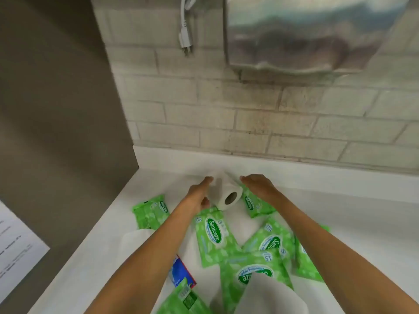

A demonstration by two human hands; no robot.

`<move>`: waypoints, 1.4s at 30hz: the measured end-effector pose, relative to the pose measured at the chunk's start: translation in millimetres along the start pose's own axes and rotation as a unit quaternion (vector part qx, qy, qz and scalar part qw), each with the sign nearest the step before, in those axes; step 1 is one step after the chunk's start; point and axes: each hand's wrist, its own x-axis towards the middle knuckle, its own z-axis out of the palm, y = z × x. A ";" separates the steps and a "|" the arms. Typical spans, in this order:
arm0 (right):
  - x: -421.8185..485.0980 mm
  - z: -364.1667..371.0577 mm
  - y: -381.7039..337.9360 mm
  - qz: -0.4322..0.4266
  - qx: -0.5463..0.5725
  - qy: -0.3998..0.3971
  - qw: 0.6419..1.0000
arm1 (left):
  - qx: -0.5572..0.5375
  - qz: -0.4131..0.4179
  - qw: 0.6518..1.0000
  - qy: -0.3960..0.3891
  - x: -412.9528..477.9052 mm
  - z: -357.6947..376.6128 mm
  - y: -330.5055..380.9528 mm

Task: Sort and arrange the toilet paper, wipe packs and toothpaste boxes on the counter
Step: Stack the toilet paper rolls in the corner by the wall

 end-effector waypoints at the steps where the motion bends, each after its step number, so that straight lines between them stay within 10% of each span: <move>1: 3.1 1.2 1.1 0.004 -0.001 -0.010 1.000 | -0.010 -0.009 1.000 -0.011 4.6 3.9 0.8; 24: 37.7 32.4 -2.8 0.021 0.157 -0.042 0.986 | 0.057 -0.074 0.996 -0.007 43.2 10.8 6.1; 42: 44.0 77.1 -39.8 -0.041 0.168 -0.082 0.982 | 0.235 0.259 0.910 0.222 97.0 -92.6 7.0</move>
